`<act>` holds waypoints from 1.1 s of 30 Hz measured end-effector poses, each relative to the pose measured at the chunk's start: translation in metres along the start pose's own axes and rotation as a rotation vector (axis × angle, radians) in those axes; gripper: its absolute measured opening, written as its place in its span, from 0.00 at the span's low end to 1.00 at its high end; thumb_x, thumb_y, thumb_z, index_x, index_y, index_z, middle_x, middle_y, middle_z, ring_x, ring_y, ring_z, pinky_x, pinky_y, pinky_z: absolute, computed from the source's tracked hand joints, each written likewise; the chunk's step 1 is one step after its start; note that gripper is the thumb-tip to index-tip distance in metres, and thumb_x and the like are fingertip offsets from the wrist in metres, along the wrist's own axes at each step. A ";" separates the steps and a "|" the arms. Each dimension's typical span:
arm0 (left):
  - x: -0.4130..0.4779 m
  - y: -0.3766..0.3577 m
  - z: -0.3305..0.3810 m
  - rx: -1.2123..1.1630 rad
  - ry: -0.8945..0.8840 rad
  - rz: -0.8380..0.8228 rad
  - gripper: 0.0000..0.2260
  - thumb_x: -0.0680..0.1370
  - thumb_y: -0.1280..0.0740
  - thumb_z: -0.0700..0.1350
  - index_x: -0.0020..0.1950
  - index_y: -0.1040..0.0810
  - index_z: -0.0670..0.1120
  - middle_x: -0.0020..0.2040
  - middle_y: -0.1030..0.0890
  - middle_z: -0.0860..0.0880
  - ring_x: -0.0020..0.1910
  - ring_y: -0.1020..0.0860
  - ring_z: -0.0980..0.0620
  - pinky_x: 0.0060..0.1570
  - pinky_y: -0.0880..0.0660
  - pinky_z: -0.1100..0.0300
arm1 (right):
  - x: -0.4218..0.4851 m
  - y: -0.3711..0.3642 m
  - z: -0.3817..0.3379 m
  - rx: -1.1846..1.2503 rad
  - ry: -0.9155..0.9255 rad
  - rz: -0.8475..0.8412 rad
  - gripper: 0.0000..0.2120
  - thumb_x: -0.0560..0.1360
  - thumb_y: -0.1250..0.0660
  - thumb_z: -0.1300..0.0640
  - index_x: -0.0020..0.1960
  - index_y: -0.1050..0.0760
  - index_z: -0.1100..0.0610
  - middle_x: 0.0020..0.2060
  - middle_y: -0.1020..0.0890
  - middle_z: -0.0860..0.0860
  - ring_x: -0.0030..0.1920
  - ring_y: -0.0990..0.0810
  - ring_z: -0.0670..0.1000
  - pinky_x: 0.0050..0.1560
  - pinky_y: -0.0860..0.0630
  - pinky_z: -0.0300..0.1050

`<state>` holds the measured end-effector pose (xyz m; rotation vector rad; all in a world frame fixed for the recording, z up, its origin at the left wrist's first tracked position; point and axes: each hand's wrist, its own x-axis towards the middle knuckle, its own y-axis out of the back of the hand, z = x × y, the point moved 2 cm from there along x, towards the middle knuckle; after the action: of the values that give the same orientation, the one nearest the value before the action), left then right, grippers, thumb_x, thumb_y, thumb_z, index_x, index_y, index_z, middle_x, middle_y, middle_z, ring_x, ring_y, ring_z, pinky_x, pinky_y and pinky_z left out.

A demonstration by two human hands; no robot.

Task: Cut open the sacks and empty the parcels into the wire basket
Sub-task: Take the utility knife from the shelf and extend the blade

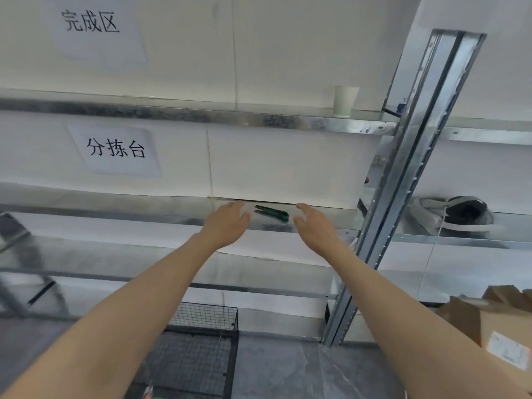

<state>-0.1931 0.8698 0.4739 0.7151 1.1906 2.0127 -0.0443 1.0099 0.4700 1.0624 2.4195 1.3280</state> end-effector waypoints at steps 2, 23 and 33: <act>0.023 -0.009 -0.003 0.018 0.010 -0.004 0.21 0.83 0.49 0.52 0.72 0.36 0.42 0.70 0.30 0.43 0.68 0.33 0.43 0.64 0.35 0.51 | 0.020 -0.005 0.011 -0.013 0.001 -0.012 0.22 0.83 0.47 0.54 0.75 0.39 0.57 0.72 0.32 0.55 0.71 0.34 0.56 0.67 0.37 0.46; 0.262 -0.122 -0.103 0.129 0.061 -0.176 0.22 0.83 0.49 0.51 0.74 0.37 0.43 0.73 0.33 0.45 0.70 0.33 0.45 0.68 0.38 0.50 | 0.265 -0.143 0.106 -0.144 -0.138 -0.291 0.22 0.81 0.45 0.55 0.74 0.38 0.55 0.68 0.28 0.56 0.64 0.27 0.58 0.61 0.30 0.49; 0.295 -0.148 -0.128 0.222 0.056 -0.224 0.21 0.83 0.49 0.50 0.74 0.38 0.42 0.73 0.34 0.45 0.70 0.35 0.45 0.68 0.39 0.50 | 0.305 -0.187 0.142 -0.291 -0.127 -0.318 0.21 0.80 0.42 0.58 0.72 0.37 0.58 0.67 0.30 0.56 0.65 0.32 0.57 0.57 0.31 0.50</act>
<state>-0.4280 1.0844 0.3192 0.6042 1.4748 1.7437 -0.2923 1.2424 0.2906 0.6358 2.1099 1.3962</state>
